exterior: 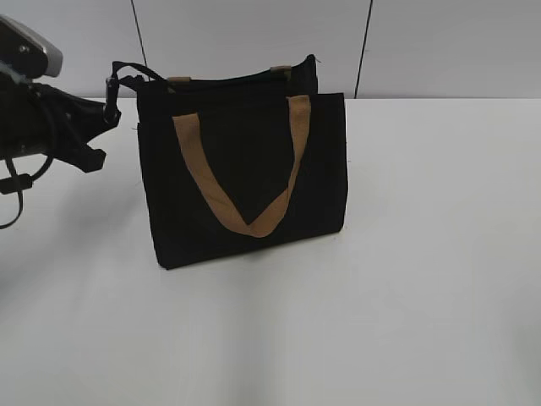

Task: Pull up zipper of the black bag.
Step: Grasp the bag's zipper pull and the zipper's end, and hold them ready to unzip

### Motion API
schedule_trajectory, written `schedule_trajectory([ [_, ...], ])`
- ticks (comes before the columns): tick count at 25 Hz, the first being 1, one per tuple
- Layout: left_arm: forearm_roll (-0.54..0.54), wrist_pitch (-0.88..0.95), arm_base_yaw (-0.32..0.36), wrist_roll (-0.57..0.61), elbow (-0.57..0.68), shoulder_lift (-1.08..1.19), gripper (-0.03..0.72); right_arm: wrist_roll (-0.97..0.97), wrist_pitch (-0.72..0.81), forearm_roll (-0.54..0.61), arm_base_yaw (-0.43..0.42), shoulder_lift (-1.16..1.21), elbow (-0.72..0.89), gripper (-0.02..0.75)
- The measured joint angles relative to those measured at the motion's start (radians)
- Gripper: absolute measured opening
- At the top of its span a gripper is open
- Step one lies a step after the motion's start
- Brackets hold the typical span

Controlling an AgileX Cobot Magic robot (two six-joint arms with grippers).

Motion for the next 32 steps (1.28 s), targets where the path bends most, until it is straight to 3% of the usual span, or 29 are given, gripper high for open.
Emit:
schedule_trajectory([
  [9,0.041,0.020,0.000,-0.136,0.000,-0.217,0.027,0.000,0.000,0.000,0.000,0.000,0.000,0.448],
  [23,0.051,0.017,-0.014,-0.179,-0.002,-0.307,0.027,-0.027,-0.008,0.043,0.000,0.072,-0.003,0.448],
  [27,0.053,0.015,-0.014,-0.186,-0.012,-0.307,0.027,-0.182,-0.107,0.211,0.000,0.256,-0.018,0.448],
  [32,0.051,0.026,-0.058,-0.187,-0.016,-0.307,0.027,-0.578,-0.274,0.597,0.030,0.486,-0.031,0.448],
])
